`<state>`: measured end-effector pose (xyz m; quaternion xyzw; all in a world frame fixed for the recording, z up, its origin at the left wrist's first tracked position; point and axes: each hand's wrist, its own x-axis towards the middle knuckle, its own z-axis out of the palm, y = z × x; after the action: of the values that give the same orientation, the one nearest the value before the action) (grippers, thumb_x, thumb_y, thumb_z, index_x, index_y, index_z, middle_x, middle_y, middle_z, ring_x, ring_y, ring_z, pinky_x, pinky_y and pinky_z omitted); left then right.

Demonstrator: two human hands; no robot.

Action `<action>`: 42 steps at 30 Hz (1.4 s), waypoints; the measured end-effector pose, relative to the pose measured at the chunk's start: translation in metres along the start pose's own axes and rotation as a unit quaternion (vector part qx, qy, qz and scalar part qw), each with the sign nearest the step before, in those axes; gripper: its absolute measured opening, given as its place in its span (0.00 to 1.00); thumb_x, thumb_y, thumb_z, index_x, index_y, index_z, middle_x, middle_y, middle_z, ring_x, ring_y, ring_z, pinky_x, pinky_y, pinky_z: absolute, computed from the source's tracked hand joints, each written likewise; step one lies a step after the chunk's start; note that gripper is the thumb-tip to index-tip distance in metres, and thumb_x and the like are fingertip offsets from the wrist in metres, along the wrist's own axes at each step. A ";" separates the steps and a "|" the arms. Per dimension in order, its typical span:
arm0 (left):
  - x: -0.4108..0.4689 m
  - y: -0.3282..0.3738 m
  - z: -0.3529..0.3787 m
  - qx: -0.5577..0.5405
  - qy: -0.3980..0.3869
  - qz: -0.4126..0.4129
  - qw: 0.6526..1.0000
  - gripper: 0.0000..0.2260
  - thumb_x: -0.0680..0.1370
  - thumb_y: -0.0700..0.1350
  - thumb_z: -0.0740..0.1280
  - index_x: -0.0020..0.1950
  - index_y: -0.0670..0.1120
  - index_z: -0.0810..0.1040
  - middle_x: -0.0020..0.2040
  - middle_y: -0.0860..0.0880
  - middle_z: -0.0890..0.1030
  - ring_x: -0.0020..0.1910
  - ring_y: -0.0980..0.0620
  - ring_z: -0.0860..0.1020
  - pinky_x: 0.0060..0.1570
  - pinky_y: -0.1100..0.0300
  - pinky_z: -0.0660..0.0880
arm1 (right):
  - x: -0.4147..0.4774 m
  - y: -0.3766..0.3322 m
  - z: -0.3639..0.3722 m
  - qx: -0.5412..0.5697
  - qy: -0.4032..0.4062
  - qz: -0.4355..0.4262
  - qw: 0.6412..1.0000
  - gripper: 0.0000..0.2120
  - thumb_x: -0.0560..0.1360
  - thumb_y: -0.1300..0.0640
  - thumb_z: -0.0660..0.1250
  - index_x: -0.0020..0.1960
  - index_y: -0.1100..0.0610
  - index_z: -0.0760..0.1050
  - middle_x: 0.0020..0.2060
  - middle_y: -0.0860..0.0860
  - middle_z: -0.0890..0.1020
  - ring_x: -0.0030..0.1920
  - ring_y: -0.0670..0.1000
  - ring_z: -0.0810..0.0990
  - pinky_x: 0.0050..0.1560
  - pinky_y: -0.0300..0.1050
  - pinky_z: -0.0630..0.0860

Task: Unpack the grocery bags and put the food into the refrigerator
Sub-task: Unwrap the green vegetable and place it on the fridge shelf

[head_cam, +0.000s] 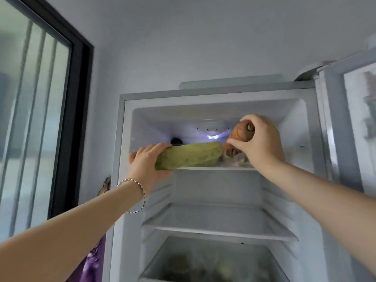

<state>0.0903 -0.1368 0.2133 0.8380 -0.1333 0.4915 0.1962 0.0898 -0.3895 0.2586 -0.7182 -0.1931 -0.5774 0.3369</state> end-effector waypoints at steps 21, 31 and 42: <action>0.109 -0.042 0.088 0.037 -0.219 0.062 0.973 0.29 0.75 0.51 0.68 0.72 0.61 0.60 0.71 0.55 0.64 0.71 0.50 0.56 0.71 0.55 0.52 | 0.036 0.038 0.064 0.030 0.087 -0.033 0.995 0.24 0.60 0.61 0.81 0.52 0.56 0.76 0.44 0.45 0.75 0.42 0.37 0.67 0.43 0.17 0.62; 0.087 -0.045 0.106 0.021 -0.105 0.010 0.994 0.23 0.81 0.57 0.51 0.75 0.60 0.51 0.74 0.51 0.55 0.72 0.47 0.56 0.71 0.54 0.50 | 0.049 0.040 0.102 0.219 0.054 0.185 0.956 0.23 0.62 0.58 0.80 0.54 0.57 0.77 0.51 0.50 0.81 0.49 0.49 0.80 0.47 0.36 0.75; 0.087 -0.052 0.111 0.036 -0.078 -0.003 0.996 0.22 0.80 0.59 0.53 0.74 0.57 0.58 0.71 0.47 0.62 0.71 0.47 0.59 0.71 0.57 0.53 | 0.065 0.040 0.154 0.060 -0.246 0.158 0.955 0.12 0.68 0.46 0.74 0.44 0.53 0.77 0.41 0.44 0.77 0.45 0.47 0.76 0.47 0.39 0.70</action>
<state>0.2393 -0.1444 0.2304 0.8805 -0.1280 0.4287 0.1566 0.2409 -0.3154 0.2938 -0.8378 -0.1881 -0.3101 0.4081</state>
